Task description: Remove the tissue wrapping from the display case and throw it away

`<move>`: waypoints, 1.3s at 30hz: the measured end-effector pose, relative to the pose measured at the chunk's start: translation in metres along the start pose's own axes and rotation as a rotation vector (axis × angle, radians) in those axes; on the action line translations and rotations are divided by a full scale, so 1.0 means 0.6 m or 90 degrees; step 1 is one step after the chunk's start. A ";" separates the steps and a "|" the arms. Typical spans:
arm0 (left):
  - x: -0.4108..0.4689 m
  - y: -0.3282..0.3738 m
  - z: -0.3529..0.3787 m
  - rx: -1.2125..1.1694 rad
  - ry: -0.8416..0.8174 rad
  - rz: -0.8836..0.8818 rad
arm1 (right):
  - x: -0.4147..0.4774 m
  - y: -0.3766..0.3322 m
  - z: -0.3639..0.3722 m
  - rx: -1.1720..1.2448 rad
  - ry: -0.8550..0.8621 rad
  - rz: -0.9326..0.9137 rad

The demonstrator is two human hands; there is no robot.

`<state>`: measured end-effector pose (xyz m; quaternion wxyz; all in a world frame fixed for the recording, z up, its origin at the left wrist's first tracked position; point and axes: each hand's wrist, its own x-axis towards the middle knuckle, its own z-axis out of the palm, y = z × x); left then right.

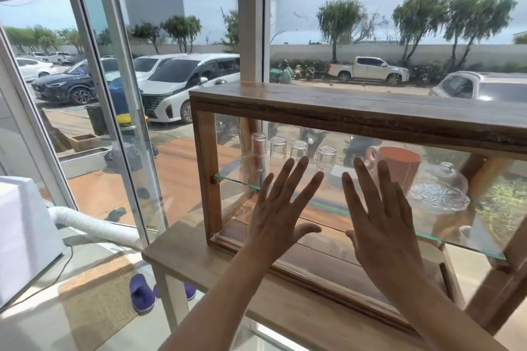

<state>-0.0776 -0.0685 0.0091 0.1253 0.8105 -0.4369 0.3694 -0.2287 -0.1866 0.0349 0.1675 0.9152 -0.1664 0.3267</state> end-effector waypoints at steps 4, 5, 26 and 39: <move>-0.002 -0.031 -0.004 -0.008 0.006 -0.006 | 0.018 -0.025 0.007 -0.008 -0.002 -0.004; -0.003 -0.039 -0.004 -0.007 0.010 -0.005 | 0.022 -0.031 0.009 -0.010 -0.004 -0.006; -0.020 -0.147 0.002 -0.002 0.025 -0.006 | 0.074 -0.124 0.032 0.009 0.016 -0.048; -0.091 -0.143 0.002 -0.131 0.092 -0.088 | 0.045 -0.105 -0.041 0.277 0.085 -0.115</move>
